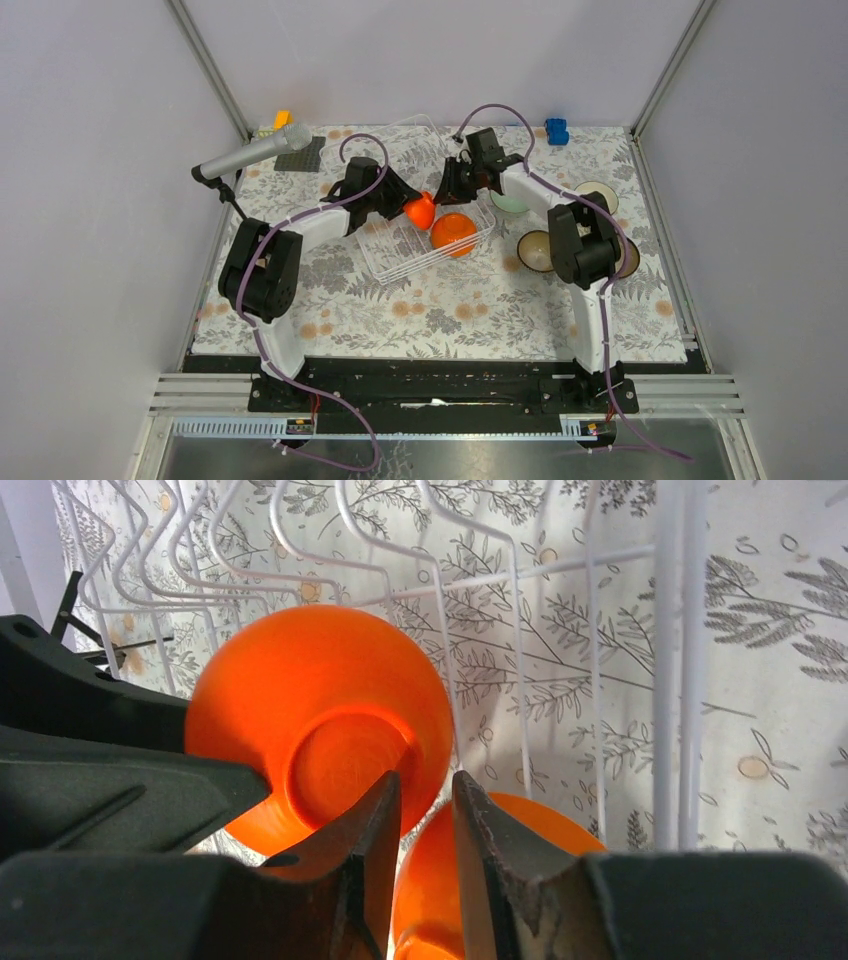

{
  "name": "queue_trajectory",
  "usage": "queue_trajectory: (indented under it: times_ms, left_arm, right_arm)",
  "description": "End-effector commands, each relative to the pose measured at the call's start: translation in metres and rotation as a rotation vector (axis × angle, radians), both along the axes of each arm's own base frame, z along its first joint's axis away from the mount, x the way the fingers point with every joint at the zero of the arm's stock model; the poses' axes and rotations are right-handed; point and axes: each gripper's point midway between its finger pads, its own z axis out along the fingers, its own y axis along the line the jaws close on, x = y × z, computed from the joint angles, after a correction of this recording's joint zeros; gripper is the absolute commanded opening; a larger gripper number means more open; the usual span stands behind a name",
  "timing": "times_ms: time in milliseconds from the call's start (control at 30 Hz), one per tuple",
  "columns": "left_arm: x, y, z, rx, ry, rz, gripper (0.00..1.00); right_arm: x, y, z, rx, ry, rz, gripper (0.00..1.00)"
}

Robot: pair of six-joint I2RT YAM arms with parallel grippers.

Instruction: Unload the bowls from the dish rack

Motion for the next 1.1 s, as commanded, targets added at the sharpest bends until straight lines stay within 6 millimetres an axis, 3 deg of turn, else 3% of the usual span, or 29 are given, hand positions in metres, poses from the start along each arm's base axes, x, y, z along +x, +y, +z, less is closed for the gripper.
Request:
queue_trajectory:
  times_ms: [0, 167, 300, 467, 767, 1067]
  left_arm:
    - [0.012, -0.009, 0.034, -0.032, -0.125, -0.023, 0.44]
    - [0.012, -0.012, 0.045, -0.054, -0.184, -0.048, 0.37]
    - [0.012, -0.017, 0.047, -0.076, -0.202, -0.074, 0.13]
    - [0.016, -0.026, 0.057, -0.122, -0.253, -0.111, 0.02]
    - [0.013, -0.046, 0.094, -0.207, -0.352, -0.198, 0.00]
    - [-0.029, -0.050, 0.137, -0.038, -0.457, -0.252, 0.00]
  right_arm:
    - [-0.005, -0.008, 0.042, -0.013, -0.076, 0.003, 0.33]
    - [-0.007, -0.015, 0.060, -0.025, -0.123, -0.011, 0.34]
    - [-0.011, -0.022, 0.070, -0.047, -0.150, -0.013, 0.34]
    - [-0.020, -0.035, 0.097, -0.078, -0.195, -0.032, 0.34]
    - [-0.039, -0.058, 0.138, -0.104, -0.295, -0.068, 0.34]
    - [-0.051, -0.083, 0.144, -0.168, -0.356, -0.125, 0.34]
